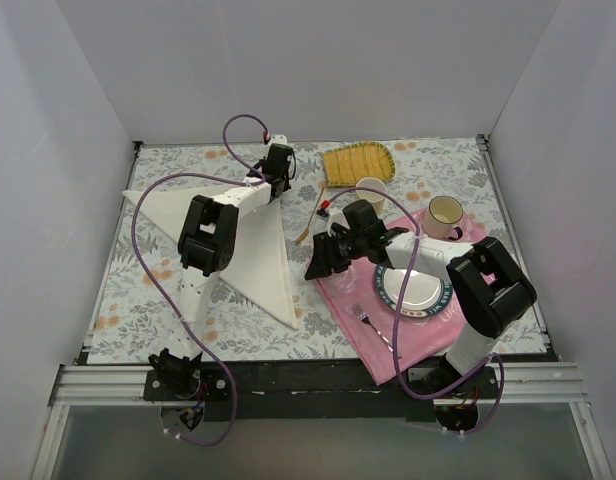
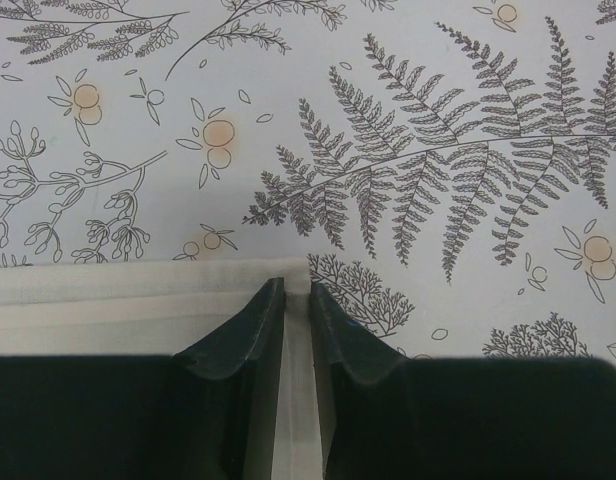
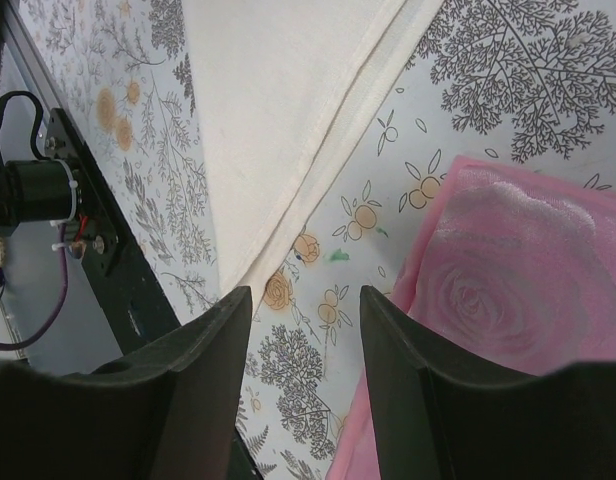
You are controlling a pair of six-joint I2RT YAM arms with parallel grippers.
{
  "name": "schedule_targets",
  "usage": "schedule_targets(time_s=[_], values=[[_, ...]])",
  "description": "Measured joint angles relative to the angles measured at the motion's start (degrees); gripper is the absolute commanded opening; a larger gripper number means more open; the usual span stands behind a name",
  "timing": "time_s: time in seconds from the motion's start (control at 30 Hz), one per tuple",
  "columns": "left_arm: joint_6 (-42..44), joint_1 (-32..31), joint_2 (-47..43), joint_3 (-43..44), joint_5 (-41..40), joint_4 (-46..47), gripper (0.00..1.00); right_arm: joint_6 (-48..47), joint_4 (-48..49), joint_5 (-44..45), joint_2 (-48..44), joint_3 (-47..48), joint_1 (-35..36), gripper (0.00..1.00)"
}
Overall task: Fold the napkin, place the utensils inside, and roll it up
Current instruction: Fold the napkin
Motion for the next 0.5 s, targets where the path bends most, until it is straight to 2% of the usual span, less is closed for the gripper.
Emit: schedule_targets(time_s=[0.2, 0.37, 0.5], values=[[0.04, 0.00, -0.02, -0.09, -0.37, 0.04, 0.09, 0.02, 0.04, -0.02, 0.00, -0.42, 0.00, 0.55], [0.28, 0.00, -0.31, -0.44, -1.03, 0.13, 0.00, 0.07, 0.11, -0.02, 0.00, -0.42, 0.00, 0.55], [0.85, 0.00, -1.11, -1.68, -1.55, 0.37, 0.00, 0.17, 0.15, -0.04, 0.00, -0.44, -0.04, 0.55]])
